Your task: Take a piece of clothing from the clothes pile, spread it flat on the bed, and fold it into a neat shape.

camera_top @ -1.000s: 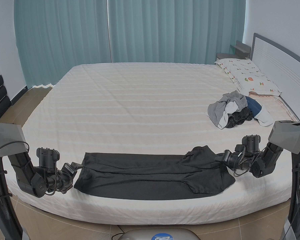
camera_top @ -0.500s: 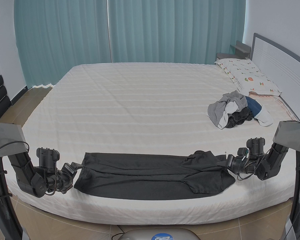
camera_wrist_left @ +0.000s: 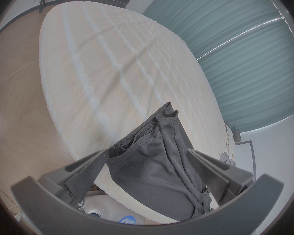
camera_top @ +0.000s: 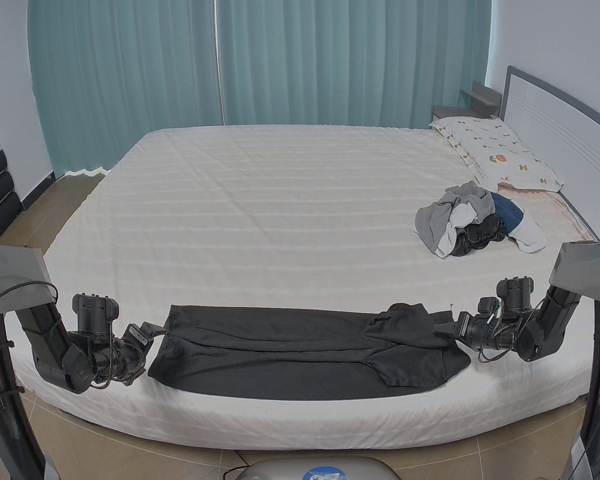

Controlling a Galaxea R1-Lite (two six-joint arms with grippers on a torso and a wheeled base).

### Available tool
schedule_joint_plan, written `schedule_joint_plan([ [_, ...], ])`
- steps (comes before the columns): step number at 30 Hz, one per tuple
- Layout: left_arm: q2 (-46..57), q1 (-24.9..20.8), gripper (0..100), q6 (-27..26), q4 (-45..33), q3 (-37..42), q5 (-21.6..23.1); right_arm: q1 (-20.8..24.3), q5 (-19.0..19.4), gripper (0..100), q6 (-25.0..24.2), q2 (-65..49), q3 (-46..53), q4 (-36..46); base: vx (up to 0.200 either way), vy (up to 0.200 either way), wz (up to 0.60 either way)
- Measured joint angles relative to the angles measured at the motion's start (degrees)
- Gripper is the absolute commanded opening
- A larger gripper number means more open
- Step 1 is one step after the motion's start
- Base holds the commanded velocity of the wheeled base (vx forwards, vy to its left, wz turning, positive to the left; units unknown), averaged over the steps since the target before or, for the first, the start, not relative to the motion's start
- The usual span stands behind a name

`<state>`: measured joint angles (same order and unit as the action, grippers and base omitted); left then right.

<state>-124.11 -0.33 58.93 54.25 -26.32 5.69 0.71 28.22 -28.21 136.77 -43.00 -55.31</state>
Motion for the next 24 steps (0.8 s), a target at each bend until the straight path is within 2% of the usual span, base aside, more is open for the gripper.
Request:
schedule_joint_plan([
  [4,0.18,0.04,100,0.18,-0.22,-0.85,-0.01,-0.50,0.10,100,-1.18,-0.29,-0.27,-0.11,0.000,0.000,0.00],
  [8,0.83,-0.52,100,0.18,-0.57,-2.62,-0.91,-1.65,0.21,100,-4.47,-1.02,-1.01,-0.13,0.000,0.000,0.00],
  [14,0.77,-1.49,100,-0.13,-2.28,-8.55,-3.38,-2.99,0.22,100,-8.74,-1.32,-3.23,-0.11,0.000,0.000,0.00],
  [18,-1.30,-2.12,100,-3.23,-5.47,-14.34,-4.88,-3.55,0.22,100,-11.50,-0.74,-4.79,0.02,0.000,0.000,0.00],
  [24,-5.96,-3.05,100,-7.17,-8.95,-23.15,-7.52,-3.73,0.16,100,-12.90,0.41,-6.17,0.10,0.000,0.000,0.00],
])
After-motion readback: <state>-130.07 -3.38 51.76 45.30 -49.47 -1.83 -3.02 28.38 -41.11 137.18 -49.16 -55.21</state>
